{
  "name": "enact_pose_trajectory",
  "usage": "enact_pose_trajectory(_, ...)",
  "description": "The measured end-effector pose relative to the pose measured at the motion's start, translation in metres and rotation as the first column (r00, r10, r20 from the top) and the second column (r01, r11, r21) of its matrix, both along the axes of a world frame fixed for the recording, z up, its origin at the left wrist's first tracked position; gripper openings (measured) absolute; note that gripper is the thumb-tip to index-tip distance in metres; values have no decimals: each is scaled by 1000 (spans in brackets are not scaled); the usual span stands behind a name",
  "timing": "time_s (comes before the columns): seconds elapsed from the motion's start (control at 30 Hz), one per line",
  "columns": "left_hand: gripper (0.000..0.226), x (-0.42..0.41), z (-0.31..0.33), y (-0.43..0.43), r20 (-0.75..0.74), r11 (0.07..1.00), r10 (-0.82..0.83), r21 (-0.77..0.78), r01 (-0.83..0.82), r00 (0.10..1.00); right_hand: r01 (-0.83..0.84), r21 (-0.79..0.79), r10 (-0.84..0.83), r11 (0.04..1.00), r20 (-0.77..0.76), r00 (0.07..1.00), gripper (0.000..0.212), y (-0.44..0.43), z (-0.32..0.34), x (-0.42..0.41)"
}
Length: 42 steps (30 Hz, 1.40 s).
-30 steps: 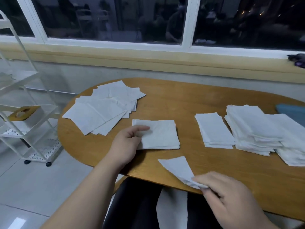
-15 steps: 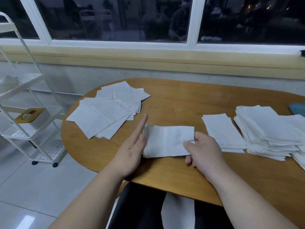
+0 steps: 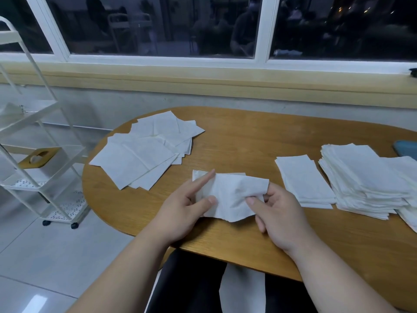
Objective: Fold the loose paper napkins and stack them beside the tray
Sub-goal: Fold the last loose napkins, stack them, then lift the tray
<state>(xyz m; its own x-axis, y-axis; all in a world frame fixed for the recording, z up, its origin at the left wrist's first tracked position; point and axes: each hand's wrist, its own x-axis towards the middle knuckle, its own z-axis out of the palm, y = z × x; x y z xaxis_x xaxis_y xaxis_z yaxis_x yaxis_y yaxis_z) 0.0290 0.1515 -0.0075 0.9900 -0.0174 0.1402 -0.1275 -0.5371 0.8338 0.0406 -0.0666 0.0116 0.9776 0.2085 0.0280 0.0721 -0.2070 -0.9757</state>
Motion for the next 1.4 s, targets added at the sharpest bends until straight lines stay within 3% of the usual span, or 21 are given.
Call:
enact_pose_trajectory(0.1, 61, -5, 6, 0, -20, 1000, -9, -27, 8, 1000, 17, 32, -16, 999, -24, 1000, 18, 0, -1, 6)
enact_pose_trajectory(0.33, 63, -6, 5, 1, -32, 996, -65, -63, 63, 997, 99, -226, -109, 969, -32, 994, 20, 11, -4, 20)
enact_pose_trajectory(0.57, 49, 0, -3, 2, -44, 991, -37, -132, 31, 998, 206, -481, -192, 852, 78, 978, 11, 17, -9, 20)
enact_pose_trajectory(0.7, 47, -2, -1, -1, -58, 987, -12, -162, 2, 998, 223, -546, -180, 808, 132, 975, 5, 14, -10, 17)
enact_pose_trajectory(0.87, 50, -4, -2, 2, -44, 970, -17, -244, 6, 999, 298, -634, -156, 713, 270, 950, 56, 6, -5, 17)
enact_pose_trajectory(0.93, 54, -4, -2, 3, -37, 960, -17, -281, 6, 999, 278, -674, -39, 684, 347, 937, 64, 5, 2, 20)
enact_pose_trajectory(1.0, 55, -4, 2, 2, -30, 955, -53, -294, 42, 998, 188, -695, 61, 694, 317, 946, 63, 3, 12, 26)
enact_pose_trajectory(1.1, 43, 0, 14, -9, 11, 947, -101, -306, 99, 995, -96, -597, 152, 796, 43, 987, 52, -1, 24, 33)
enact_pose_trajectory(1.17, 40, 6, 22, -18, 37, 942, -106, -315, 113, 994, -196, -509, 195, 838, -55, 979, 28, -5, 25, 34)
enact_pose_trajectory(1.23, 37, 13, 30, -27, 63, 939, -78, -329, 94, 995, -187, -459, 174, 869, -69, 982, 13, -12, 25, 34)
enact_pose_trajectory(1.3, 38, 21, 32, -37, 49, 901, -14, -432, 34, 999, -128, -346, 105, 930, -87, 991, 17, -21, 26, 33)
enact_pose_trajectory(1.4, 63, 32, 28, -58, -59, 805, -48, -594, 3, 997, 13, -92, -29, 996, -169, 985, 16, -33, 21, 30)
